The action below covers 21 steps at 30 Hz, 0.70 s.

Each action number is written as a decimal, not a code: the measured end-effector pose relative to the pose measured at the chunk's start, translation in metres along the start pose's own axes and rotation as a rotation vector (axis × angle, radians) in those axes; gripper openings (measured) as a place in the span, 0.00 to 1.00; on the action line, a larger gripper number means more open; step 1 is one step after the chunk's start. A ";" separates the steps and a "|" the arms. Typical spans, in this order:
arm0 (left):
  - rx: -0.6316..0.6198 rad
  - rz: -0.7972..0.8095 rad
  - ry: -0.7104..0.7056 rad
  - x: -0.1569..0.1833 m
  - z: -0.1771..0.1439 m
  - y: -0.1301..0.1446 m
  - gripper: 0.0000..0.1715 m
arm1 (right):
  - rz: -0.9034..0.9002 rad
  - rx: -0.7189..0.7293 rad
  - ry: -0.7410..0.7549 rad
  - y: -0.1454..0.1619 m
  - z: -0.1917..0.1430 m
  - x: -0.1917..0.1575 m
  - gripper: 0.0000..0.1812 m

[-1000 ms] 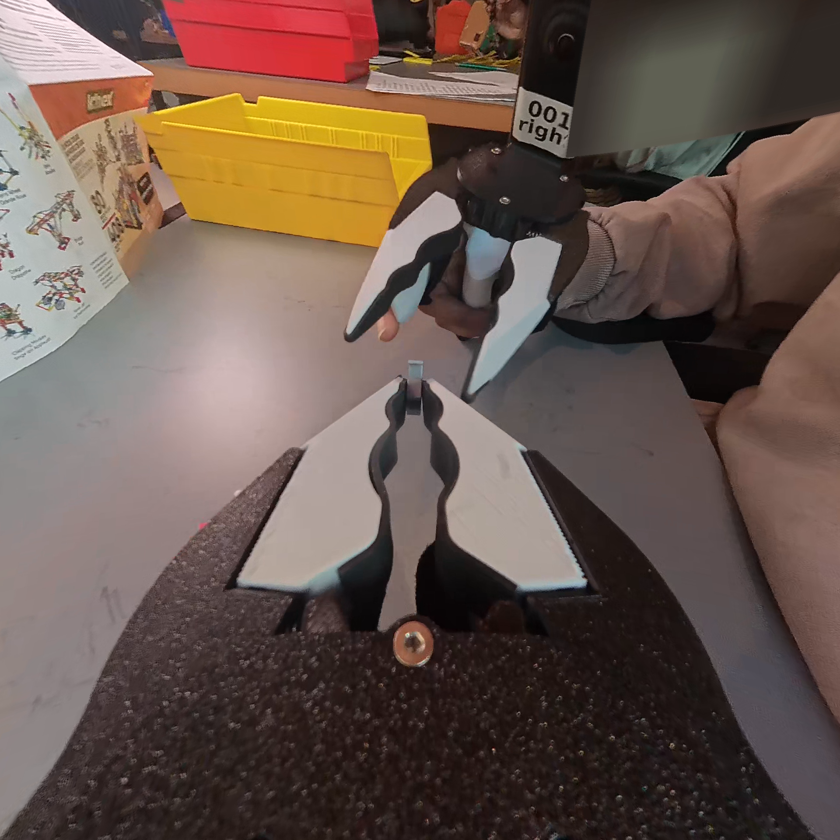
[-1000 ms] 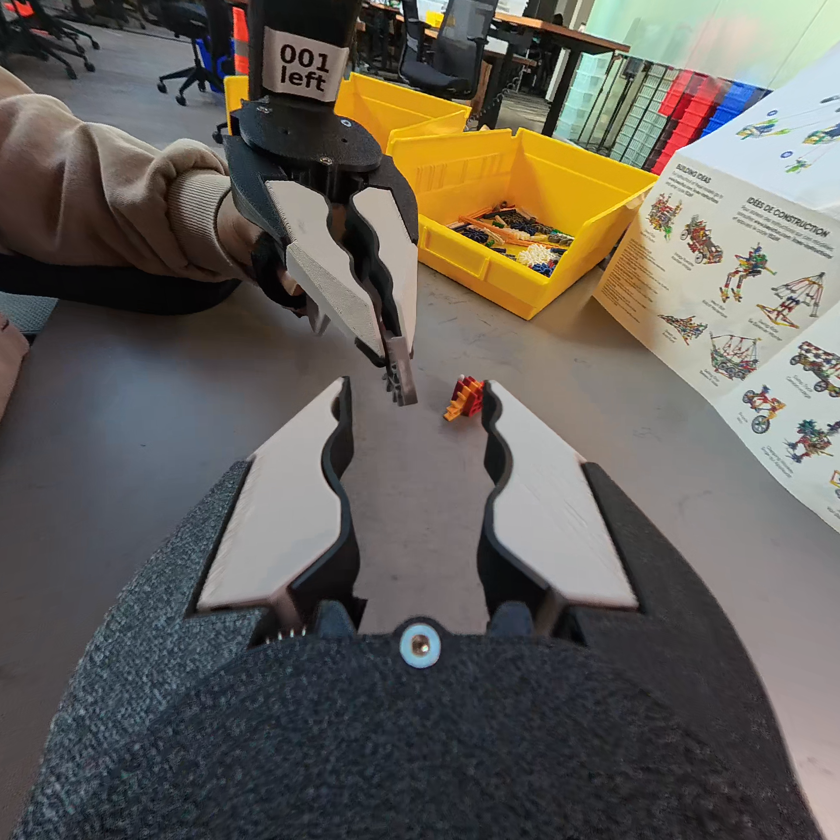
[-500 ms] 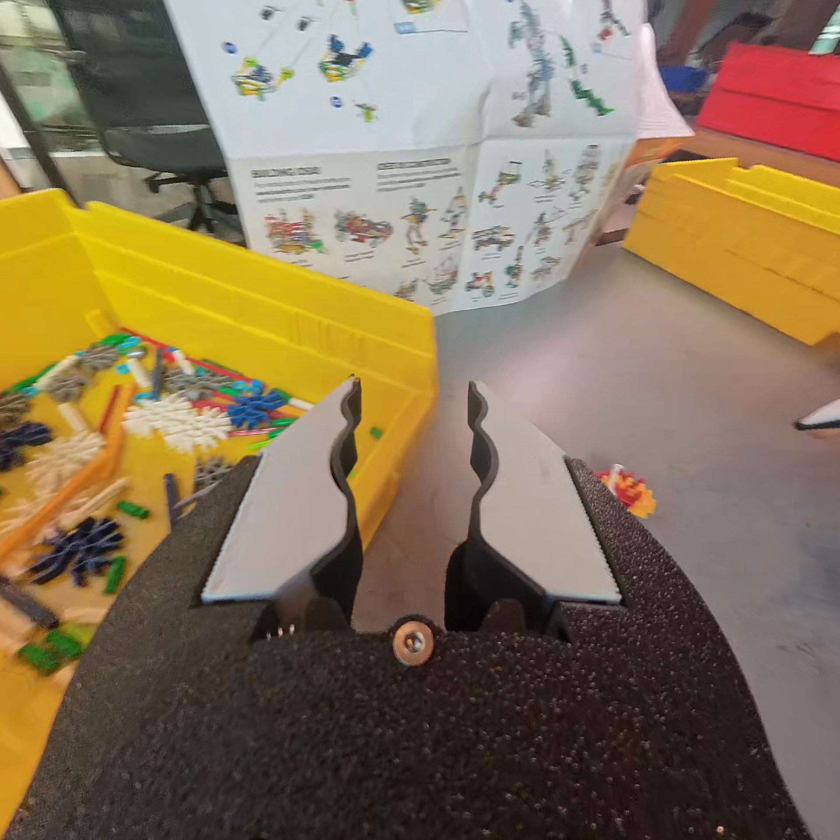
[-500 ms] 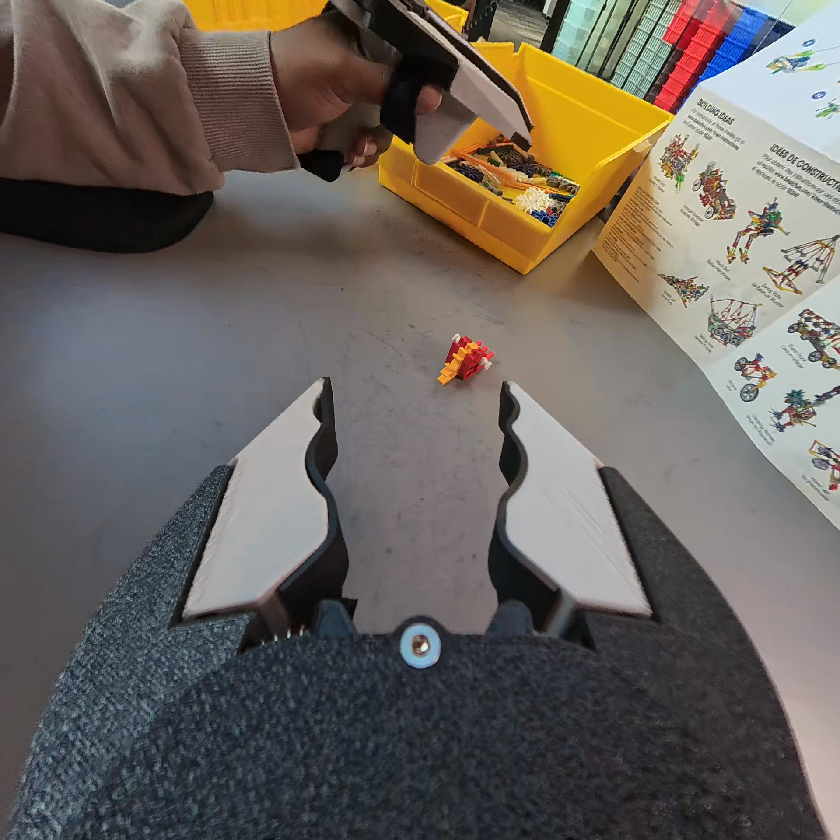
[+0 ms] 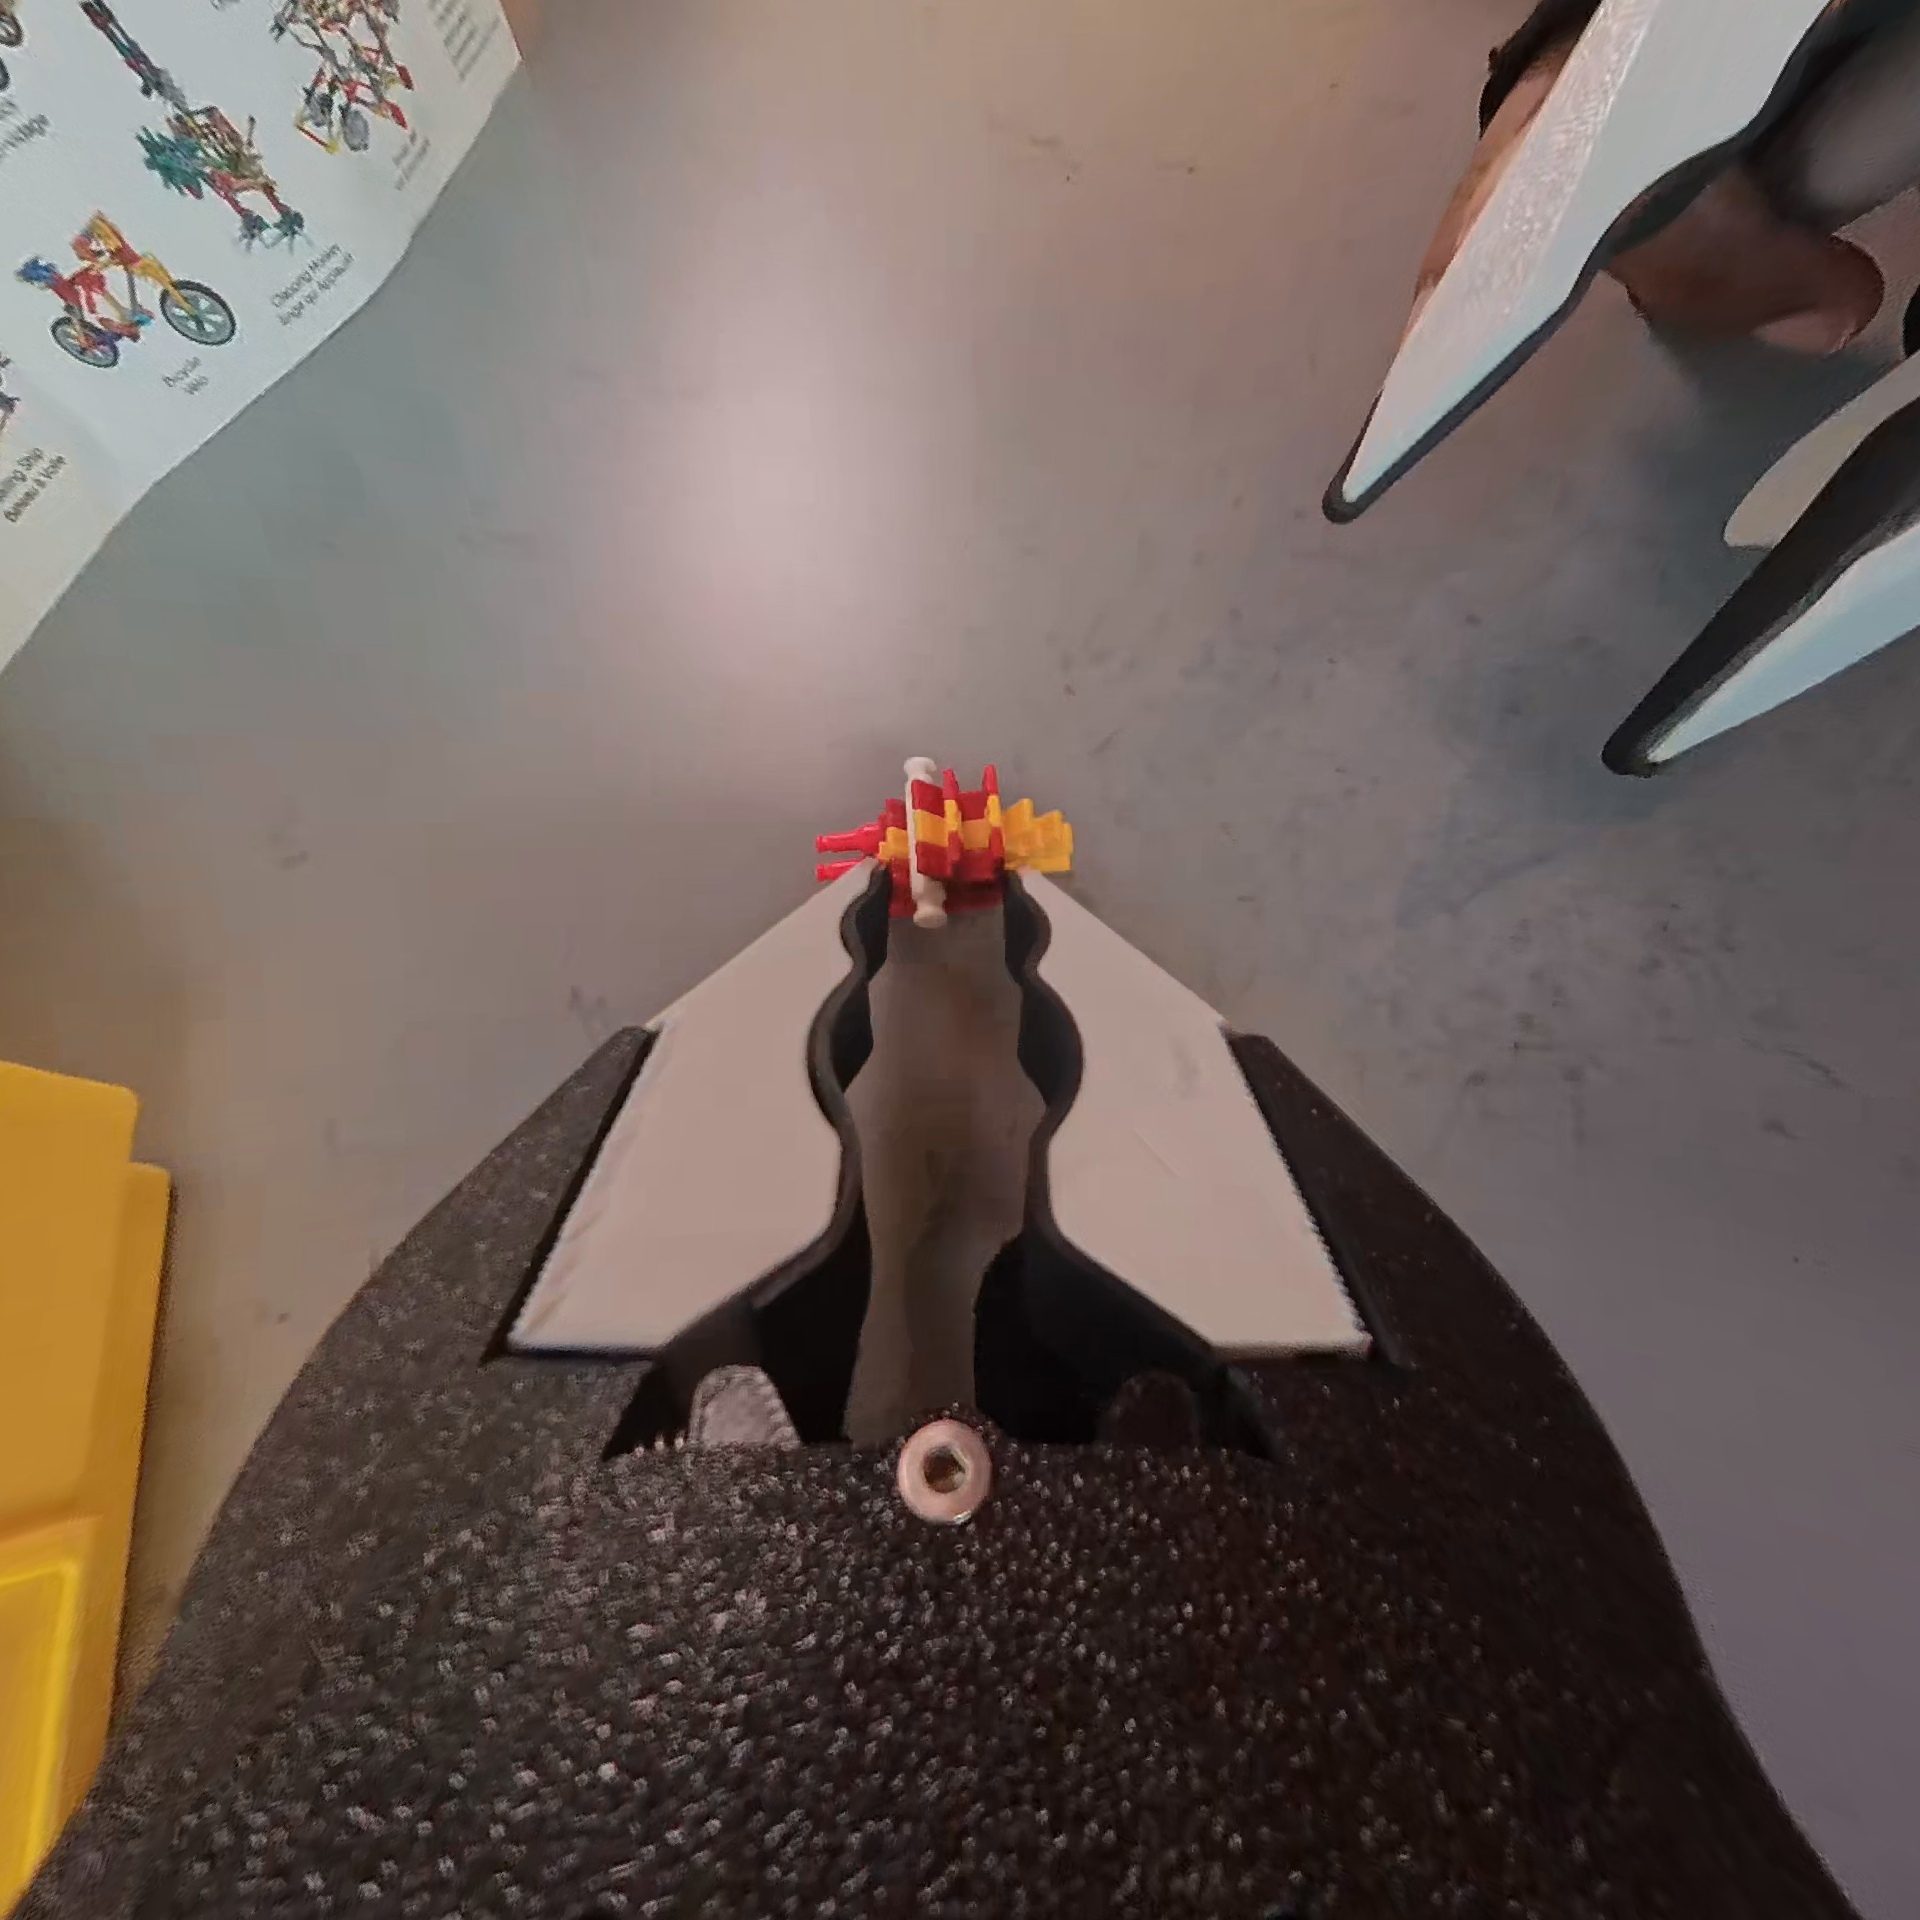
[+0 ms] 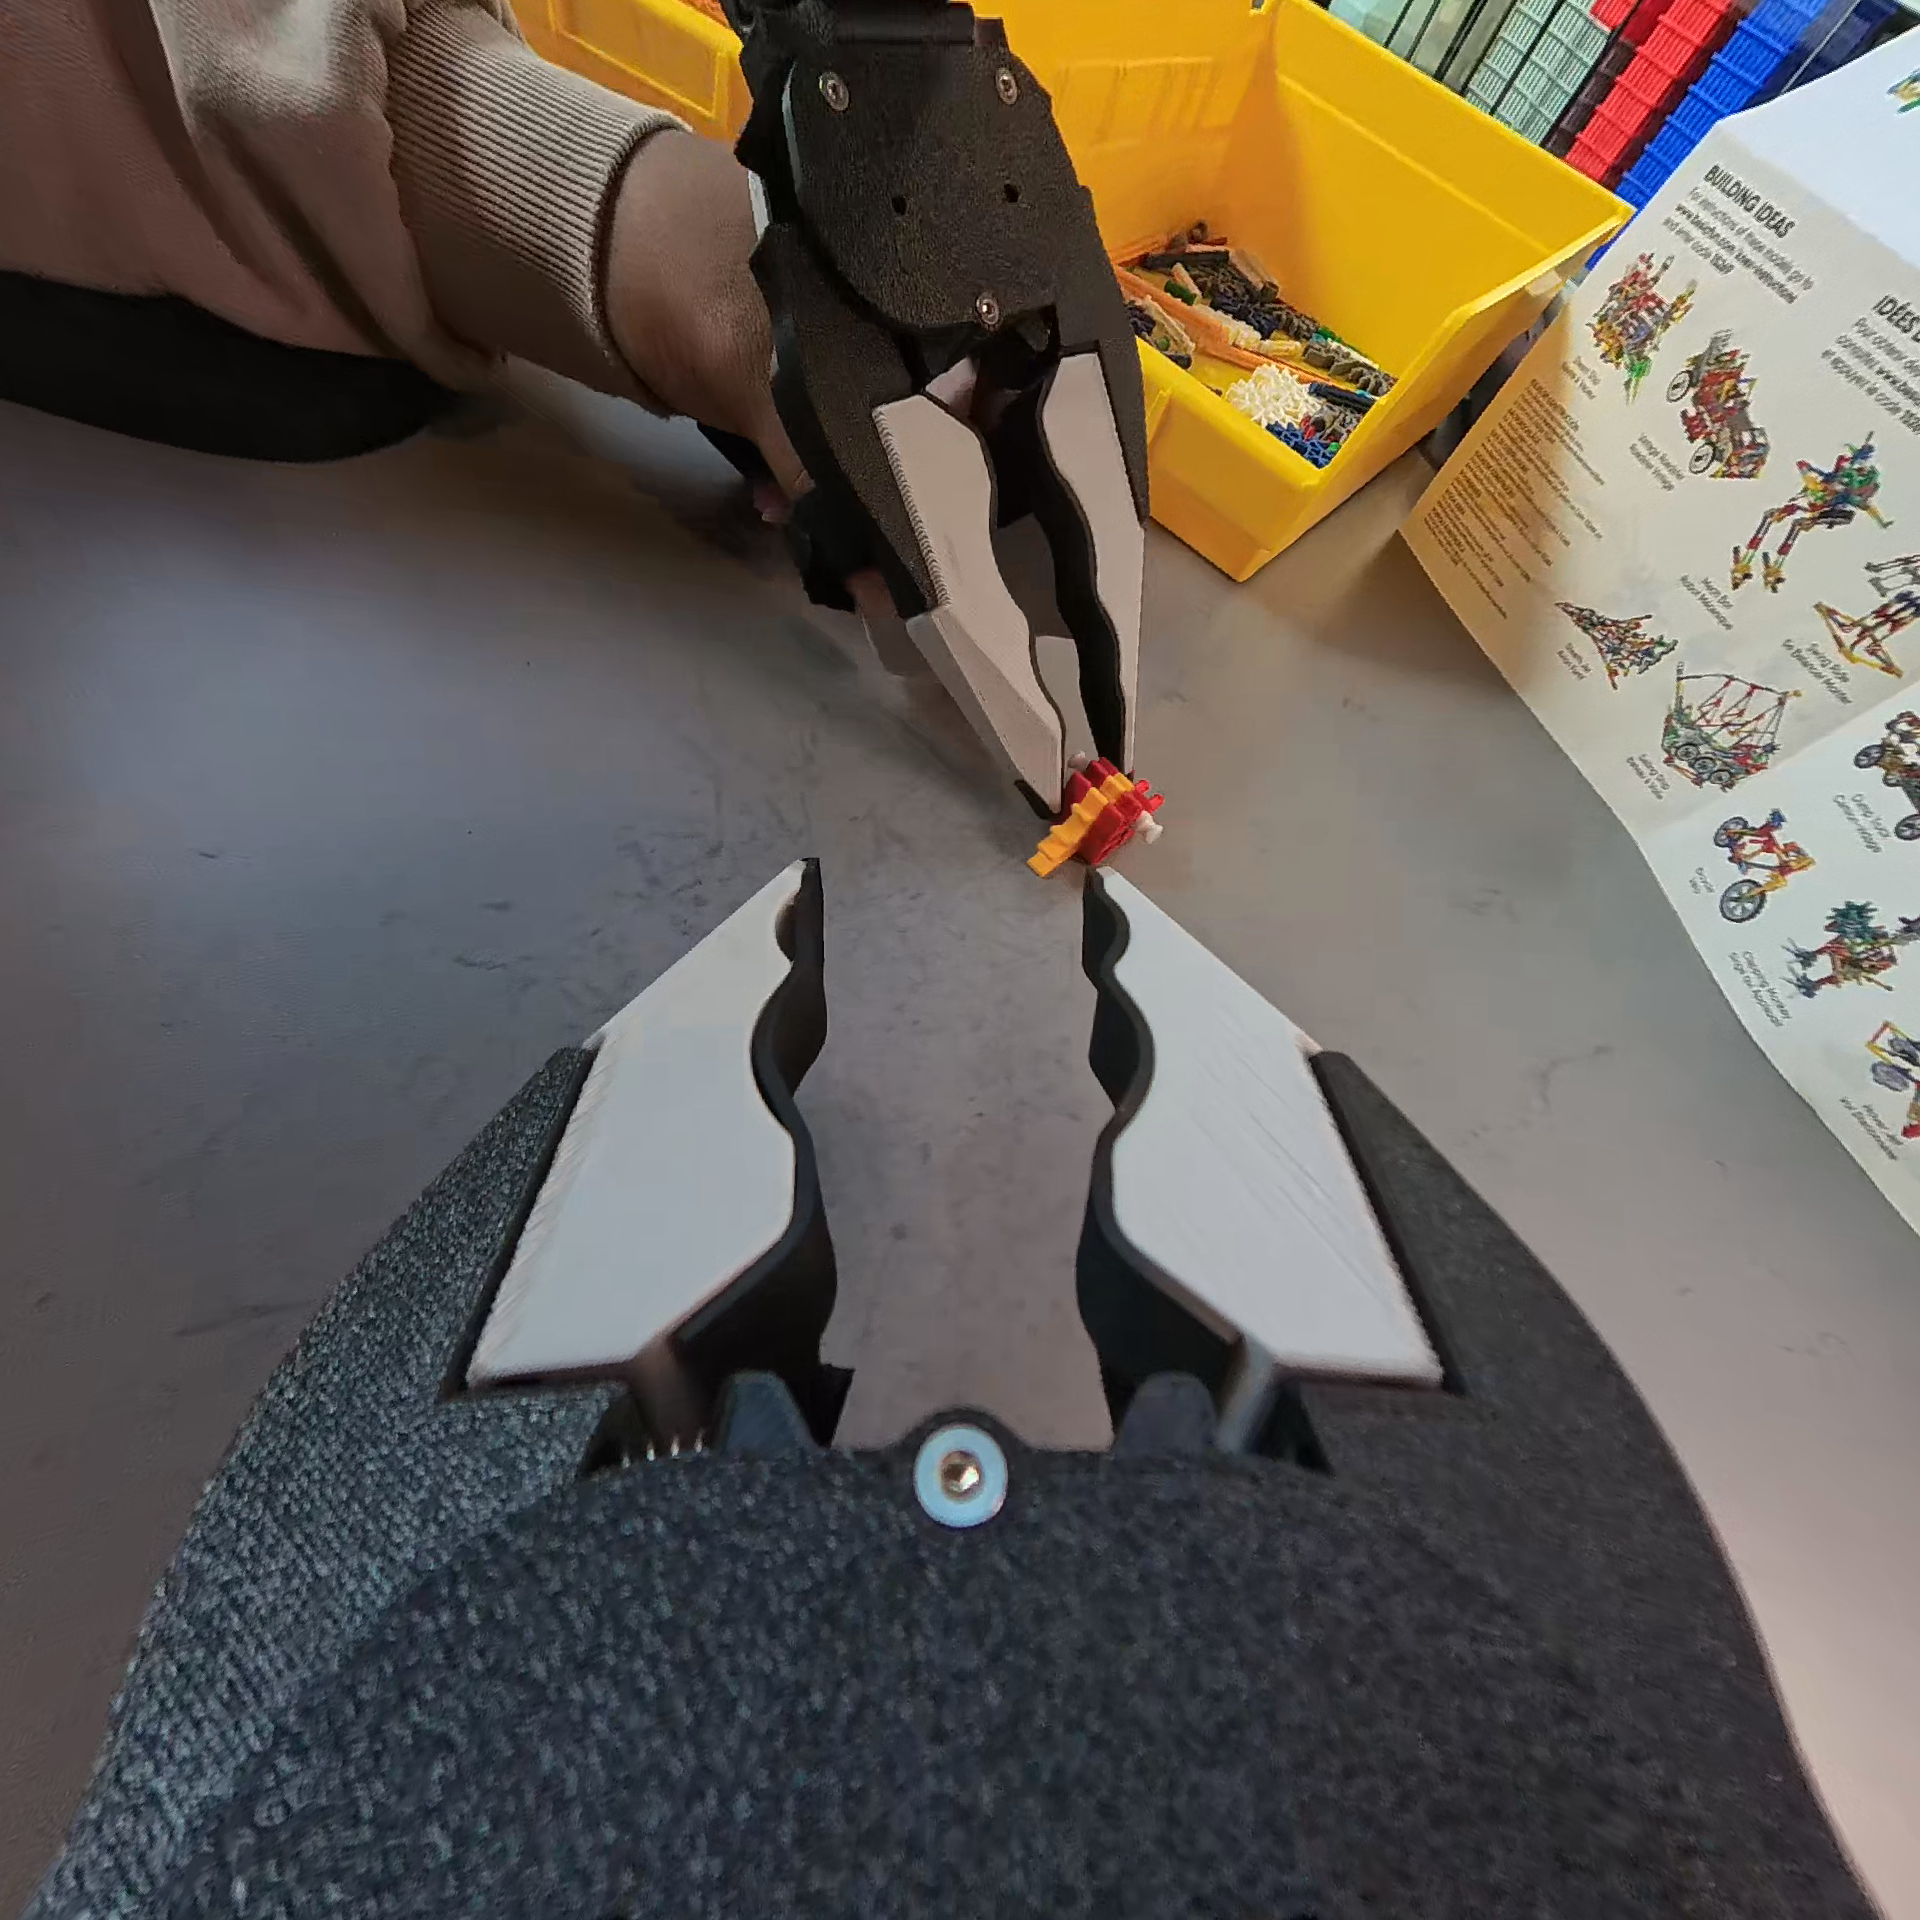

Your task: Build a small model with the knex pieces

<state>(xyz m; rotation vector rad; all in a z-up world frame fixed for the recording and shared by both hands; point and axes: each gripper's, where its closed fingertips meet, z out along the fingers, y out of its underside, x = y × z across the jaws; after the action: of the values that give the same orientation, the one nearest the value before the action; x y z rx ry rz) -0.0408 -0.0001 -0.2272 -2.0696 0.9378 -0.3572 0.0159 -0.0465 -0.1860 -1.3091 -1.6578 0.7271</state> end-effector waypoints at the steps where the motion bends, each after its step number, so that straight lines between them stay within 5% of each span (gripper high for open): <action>1: -0.007 0.021 -0.009 0.000 0.000 -0.001 0.13 | -0.004 -0.003 0.005 0.000 0.000 0.000 0.26; 8: 0.176 0.374 -0.212 0.018 -0.025 -0.042 0.12 | 0.117 0.055 0.054 -0.007 -0.008 0.018 0.26; 13: 0.232 0.680 -0.402 0.045 -0.033 -0.068 0.12 | 0.457 0.192 -0.017 -0.032 -0.013 0.022 0.31; 17: 0.244 0.828 -0.486 0.058 -0.031 -0.078 0.12 | 0.554 0.176 -0.009 -0.027 -0.009 0.025 0.16; 21: 0.283 0.831 -0.474 0.062 -0.035 -0.081 0.13 | 0.552 0.216 -0.063 -0.029 -0.014 0.023 0.15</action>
<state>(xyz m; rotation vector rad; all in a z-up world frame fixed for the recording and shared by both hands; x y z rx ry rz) 0.0227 -0.0339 -0.1469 -1.2688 1.2507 0.4030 0.0143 -0.0333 -0.1484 -1.6105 -1.2209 1.2447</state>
